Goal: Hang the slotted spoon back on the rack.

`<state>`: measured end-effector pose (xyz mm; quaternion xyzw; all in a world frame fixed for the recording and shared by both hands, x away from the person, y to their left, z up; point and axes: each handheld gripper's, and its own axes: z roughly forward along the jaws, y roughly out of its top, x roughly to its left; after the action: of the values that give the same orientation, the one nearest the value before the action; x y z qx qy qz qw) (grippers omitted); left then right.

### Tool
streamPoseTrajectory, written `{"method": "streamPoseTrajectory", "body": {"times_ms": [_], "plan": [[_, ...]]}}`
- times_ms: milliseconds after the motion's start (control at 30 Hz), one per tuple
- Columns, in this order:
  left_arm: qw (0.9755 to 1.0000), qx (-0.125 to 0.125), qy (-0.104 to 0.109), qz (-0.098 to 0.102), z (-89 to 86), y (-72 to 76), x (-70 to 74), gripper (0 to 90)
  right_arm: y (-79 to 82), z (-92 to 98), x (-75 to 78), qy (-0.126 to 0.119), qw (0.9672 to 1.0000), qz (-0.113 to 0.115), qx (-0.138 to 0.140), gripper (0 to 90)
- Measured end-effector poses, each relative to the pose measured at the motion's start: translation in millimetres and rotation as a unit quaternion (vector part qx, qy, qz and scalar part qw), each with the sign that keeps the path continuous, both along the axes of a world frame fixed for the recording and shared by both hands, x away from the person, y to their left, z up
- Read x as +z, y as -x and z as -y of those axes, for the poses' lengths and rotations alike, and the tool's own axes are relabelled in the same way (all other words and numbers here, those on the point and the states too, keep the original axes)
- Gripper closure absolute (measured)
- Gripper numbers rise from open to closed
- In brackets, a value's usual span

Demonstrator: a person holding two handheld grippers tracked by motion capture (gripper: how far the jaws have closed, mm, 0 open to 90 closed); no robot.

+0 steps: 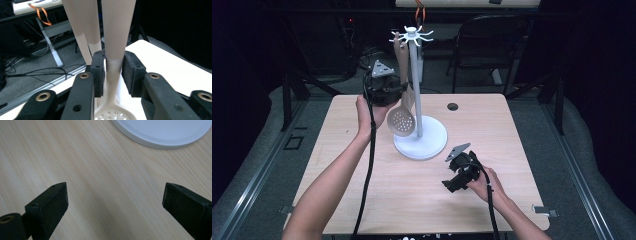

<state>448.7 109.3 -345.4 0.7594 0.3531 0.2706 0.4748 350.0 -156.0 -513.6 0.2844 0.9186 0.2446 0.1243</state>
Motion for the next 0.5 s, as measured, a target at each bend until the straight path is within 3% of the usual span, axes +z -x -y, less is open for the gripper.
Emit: {"method": "streamPoseTrajectory", "body": {"times_ms": [500], "plan": [[0.9999, 0.007, 0.007, 0.01, -11.3, 11.5, -5.0, 57.0, 0.3, -0.6, -0.6, -0.002, 1.0, 0.0, -0.002, 5.8]]}}
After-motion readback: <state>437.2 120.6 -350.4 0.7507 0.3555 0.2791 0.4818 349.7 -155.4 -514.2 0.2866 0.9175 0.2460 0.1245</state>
